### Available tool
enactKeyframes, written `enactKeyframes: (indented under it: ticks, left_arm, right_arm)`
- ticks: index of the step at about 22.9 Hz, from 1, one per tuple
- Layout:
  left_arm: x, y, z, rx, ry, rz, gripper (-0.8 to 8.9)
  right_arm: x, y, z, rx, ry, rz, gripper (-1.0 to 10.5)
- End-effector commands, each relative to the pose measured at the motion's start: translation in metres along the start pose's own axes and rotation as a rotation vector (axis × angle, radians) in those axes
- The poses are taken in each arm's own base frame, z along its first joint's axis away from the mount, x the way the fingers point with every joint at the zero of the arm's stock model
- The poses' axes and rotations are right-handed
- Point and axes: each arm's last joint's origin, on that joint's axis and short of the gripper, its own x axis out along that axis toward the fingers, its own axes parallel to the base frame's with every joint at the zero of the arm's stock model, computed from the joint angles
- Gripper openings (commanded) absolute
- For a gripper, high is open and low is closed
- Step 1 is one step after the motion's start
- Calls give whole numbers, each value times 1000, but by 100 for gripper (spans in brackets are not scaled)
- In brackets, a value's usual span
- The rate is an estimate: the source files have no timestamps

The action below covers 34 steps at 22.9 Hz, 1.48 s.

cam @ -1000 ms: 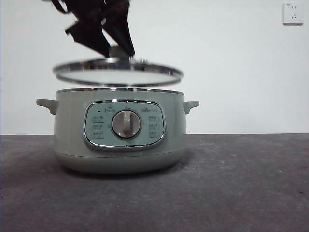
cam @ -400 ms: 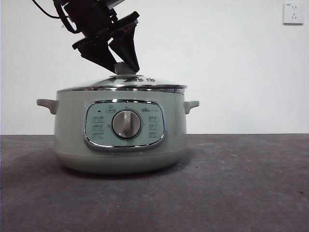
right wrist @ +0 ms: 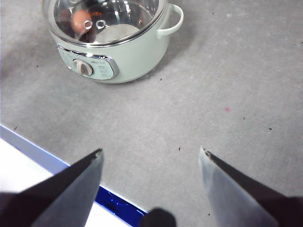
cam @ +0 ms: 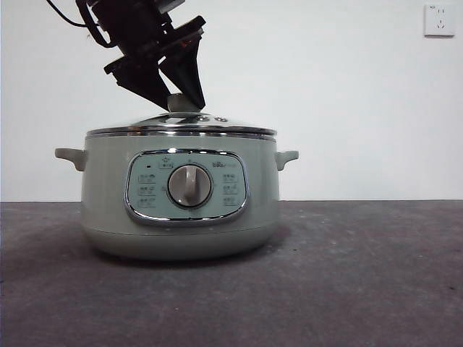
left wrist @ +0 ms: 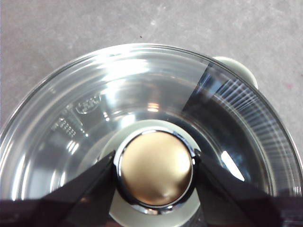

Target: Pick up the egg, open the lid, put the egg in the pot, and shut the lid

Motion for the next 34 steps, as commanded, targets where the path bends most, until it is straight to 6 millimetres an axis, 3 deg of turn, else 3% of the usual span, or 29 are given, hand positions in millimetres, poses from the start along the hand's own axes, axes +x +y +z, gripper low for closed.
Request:
enactKeyframes:
  ticks: [1,8,11,12,20,25,34]
  left_arm:
    - [0,-1,-2,16,17,-14,-8]
    - [0,-1,-3,14,24,-16,30]
    - [-1,0,-2,13,18,-13,294]
    - [-1,0,-2,12,17,-13,323]
    - [-16,0,9,17,-30,-5,323]
    - [-58,-7,13,17,-36,-5,322]
    - [-171,-37,-21,-22,-16,-198,314]
  right_arm:
    - [1,0,-1,5,-2,-1,345]
    - [2,0,1,6,-19,0,345]
    - [2,0,1,6,-19,0,345]
    - [2,0,1,6,-19,0,345]
    - [2,0,1,6,-16,0,345]
    - [2,0,1,6,-17,0,345]
    - [2,0,1,5,-13,4,344]
